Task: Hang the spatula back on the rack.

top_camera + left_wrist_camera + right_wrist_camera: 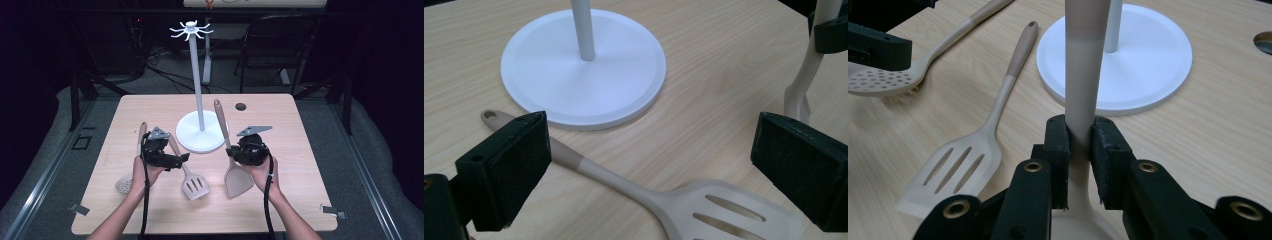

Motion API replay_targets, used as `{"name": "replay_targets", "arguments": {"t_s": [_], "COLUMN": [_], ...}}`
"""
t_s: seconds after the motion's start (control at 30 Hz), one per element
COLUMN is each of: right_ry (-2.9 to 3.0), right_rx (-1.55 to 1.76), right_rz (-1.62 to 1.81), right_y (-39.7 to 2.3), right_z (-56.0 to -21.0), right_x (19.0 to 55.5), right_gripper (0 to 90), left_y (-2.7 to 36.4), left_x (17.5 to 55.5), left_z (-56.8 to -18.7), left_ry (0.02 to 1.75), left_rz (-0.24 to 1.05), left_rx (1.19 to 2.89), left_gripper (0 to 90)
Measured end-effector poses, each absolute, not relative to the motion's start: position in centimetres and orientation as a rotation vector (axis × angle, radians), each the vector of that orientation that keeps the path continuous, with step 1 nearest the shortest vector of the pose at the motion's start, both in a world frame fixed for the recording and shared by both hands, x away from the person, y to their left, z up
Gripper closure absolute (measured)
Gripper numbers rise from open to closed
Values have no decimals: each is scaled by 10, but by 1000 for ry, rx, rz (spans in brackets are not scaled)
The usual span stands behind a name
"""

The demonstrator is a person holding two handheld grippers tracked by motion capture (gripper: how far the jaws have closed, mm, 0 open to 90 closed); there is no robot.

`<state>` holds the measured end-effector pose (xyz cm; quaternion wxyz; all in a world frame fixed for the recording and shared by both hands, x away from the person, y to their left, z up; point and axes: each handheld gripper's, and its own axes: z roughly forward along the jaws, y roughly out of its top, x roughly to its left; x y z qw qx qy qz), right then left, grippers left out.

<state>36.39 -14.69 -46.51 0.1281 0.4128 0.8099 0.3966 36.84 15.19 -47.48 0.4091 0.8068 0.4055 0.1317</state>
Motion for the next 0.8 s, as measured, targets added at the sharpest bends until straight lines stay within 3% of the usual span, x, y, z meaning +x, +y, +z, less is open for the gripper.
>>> {"name": "replay_targets", "arguments": {"t_s": [0.53,0.8], "right_ry": [2320,2325], "right_rx": [1130,1100], "right_rz": [1193,1204], "right_y": [-139,-135], "right_z": [-456,-455], "right_x": [364,365], "right_gripper": [787,787], "left_y": [128,103], "left_x": [375,379], "left_z": [-456,-445], "left_ry": [944,858], "left_rz": [296,254], "left_rx": [1984,1973], "left_gripper": [77,212]}}
